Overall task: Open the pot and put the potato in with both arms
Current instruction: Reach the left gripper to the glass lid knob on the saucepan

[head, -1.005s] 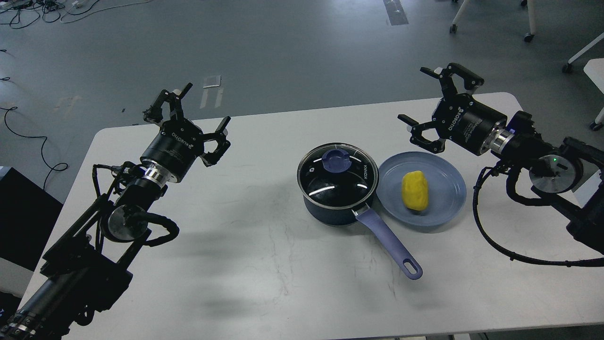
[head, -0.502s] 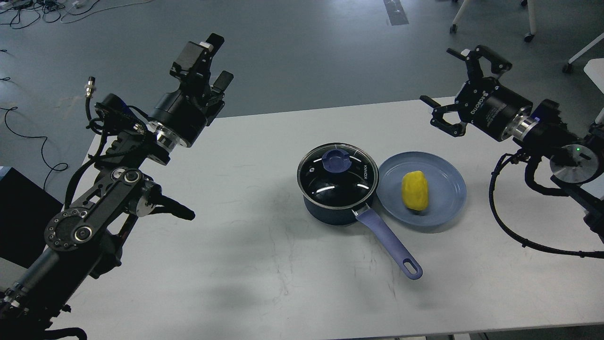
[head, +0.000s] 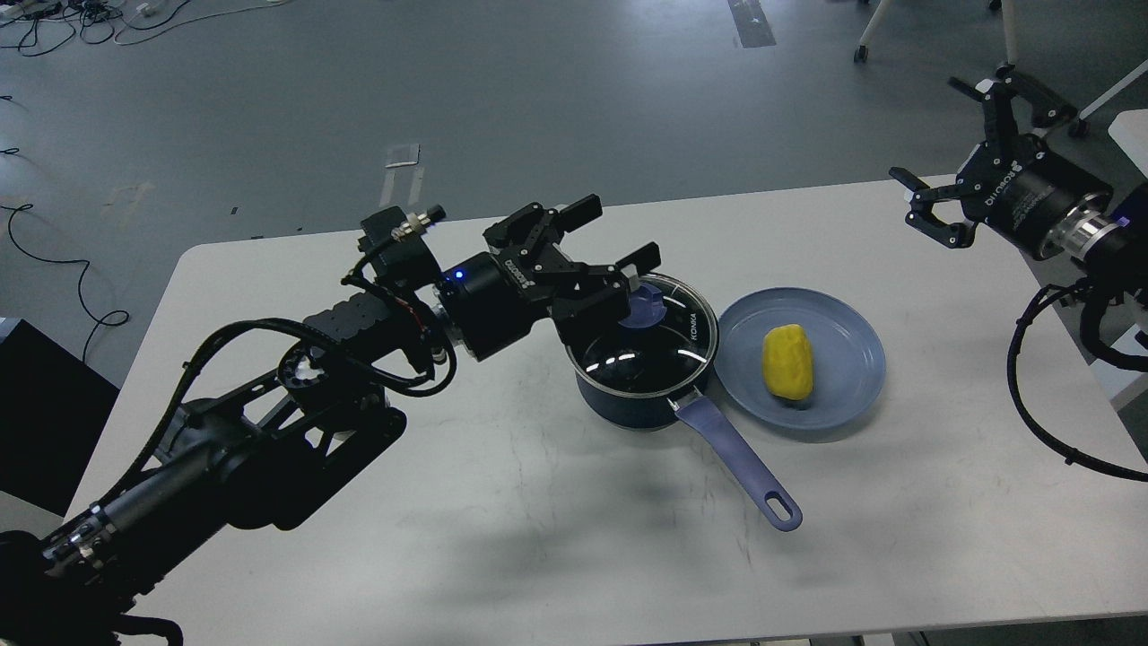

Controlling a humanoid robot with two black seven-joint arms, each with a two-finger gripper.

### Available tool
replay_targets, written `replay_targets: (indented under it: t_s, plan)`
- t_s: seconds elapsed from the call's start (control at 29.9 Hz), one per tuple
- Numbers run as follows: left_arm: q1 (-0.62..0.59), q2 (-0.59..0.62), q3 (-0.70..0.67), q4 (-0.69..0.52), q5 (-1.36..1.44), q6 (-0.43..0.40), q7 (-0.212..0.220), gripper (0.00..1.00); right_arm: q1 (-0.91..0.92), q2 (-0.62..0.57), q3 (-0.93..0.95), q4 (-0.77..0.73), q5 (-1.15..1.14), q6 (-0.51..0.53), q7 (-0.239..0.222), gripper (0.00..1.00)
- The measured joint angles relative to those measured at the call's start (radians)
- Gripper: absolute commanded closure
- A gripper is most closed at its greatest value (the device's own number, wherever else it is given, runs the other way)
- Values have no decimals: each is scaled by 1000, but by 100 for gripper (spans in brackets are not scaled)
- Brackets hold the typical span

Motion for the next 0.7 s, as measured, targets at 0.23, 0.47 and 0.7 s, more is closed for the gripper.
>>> replay_targets:
  t_s: [0.23,0.47,0.7]
  plan:
    - [-130,-144,149,172,137,4,-1,2,-13,-5,0,-6,2,-10,5,0]
    - [-162,-202,186,317,142,6,1,2,-14,-15,6,-6,3,-17,12,0]
    - [-169,-222,196,389,141,6,2,2,-15,-24,6,-9,3,-17,26,0]
